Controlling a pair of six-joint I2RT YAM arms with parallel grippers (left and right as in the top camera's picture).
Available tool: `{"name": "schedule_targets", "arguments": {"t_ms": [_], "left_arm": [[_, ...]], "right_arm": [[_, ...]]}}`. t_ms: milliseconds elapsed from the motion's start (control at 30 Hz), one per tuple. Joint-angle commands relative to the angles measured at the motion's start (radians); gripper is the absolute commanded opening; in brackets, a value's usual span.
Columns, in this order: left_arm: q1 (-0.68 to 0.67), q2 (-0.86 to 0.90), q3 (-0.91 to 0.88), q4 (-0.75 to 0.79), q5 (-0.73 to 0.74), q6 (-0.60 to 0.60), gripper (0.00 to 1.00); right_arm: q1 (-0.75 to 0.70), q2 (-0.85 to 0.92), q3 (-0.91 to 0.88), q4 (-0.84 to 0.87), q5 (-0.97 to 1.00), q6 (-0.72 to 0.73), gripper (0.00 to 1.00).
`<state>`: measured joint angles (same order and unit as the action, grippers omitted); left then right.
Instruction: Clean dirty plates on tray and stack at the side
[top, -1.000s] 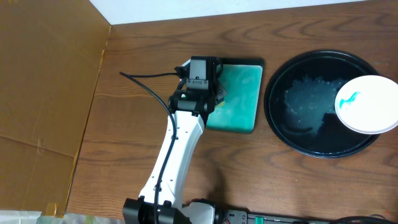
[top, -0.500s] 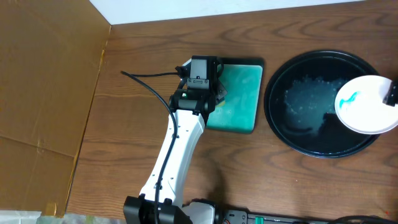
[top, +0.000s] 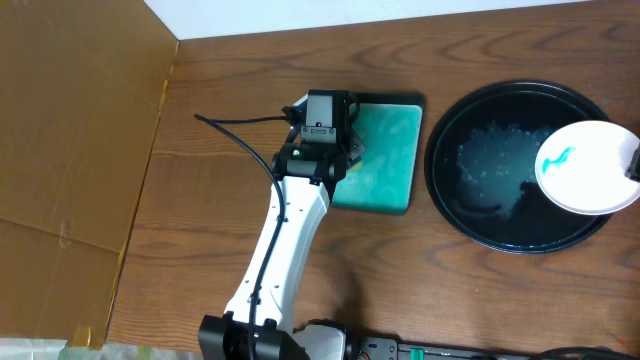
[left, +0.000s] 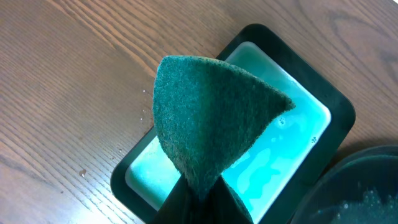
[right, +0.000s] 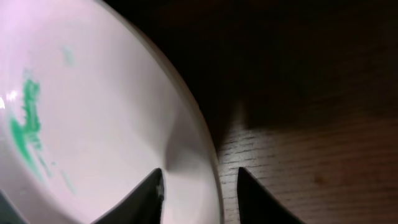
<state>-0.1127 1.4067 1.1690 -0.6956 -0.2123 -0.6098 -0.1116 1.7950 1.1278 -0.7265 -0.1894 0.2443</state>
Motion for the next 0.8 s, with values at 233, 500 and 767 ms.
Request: {"name": "schedule_targets", "arguments": {"t_ms": [233,500,767], "left_arm": [[0.005,0.006,-0.009,0.002,-0.005,-0.009,0.07],[0.005,0.023,-0.009,0.039,0.134,0.043,0.07],[-0.009,0.129,-0.009,0.124,0.536,0.22,0.07]], "right_arm": [[0.009,-0.01,0.007,0.022,-0.036,0.005,0.01],[0.064,-0.011,0.137,0.009,-0.274,-0.041,0.01],[0.232,0.06,0.136,0.087,-0.264,-0.111,0.01]]}}
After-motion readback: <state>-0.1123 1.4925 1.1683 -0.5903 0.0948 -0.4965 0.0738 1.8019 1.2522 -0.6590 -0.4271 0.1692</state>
